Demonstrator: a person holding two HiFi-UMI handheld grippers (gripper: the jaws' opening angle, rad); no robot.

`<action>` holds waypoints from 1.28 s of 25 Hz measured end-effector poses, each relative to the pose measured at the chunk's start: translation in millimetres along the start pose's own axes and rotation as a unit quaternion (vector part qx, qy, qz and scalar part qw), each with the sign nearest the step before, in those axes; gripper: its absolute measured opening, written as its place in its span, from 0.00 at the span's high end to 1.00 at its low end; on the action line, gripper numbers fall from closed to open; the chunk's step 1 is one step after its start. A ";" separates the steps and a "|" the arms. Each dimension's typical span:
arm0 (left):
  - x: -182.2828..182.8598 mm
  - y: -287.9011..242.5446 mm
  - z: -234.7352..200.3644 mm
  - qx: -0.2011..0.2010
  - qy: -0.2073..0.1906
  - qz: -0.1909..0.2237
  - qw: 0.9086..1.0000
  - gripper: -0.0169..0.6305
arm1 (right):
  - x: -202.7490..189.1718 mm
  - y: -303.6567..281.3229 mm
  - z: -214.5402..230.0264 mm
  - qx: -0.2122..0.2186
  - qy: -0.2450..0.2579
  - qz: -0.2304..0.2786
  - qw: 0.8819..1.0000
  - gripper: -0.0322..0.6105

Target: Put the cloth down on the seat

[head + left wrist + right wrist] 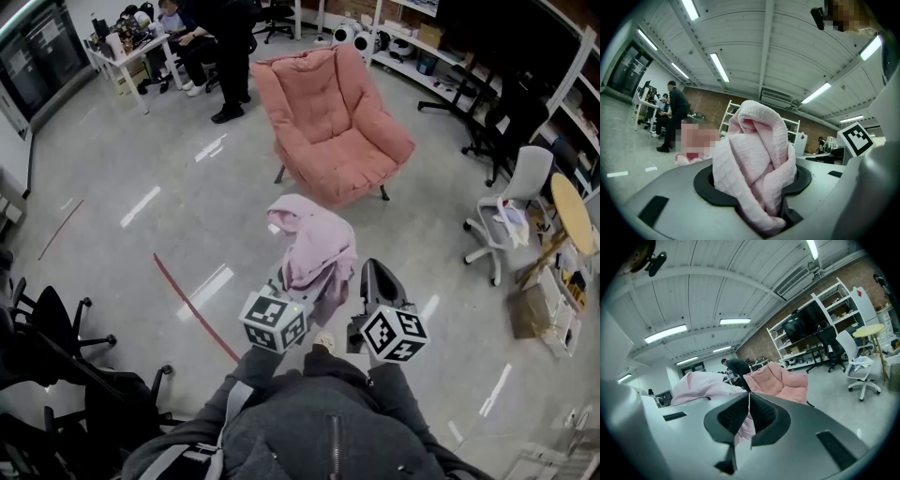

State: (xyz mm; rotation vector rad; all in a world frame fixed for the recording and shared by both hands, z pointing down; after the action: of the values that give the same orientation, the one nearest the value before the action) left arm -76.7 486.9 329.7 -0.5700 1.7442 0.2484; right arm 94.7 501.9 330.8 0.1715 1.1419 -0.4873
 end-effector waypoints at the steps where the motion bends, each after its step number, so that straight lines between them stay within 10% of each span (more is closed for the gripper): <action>1: 1.6 -7.2 -1.0 0.000 0.002 0.001 1.000 0.61 | 2.7 -6.1 4.9 0.000 0.000 -0.001 1.000 0.93; 32: -18.1 -126.3 -13.7 0.024 0.033 -0.026 0.999 0.61 | 4.3 -89.7 98.4 0.010 -0.015 -0.044 0.999 0.93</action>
State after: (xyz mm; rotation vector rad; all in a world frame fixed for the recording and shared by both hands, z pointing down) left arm -22.4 376.9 367.5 -0.5930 1.7908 0.1520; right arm 136.8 384.7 378.1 0.1297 1.1182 -0.5779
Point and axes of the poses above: the fingertips, and each gripper's own axes: y backward along the fingers, z to its right, x out of its top, the point moved 7 cm from there along y, backward along the fingers, and after that the axes turned 9 degrees about x, right-handed, at the moved point
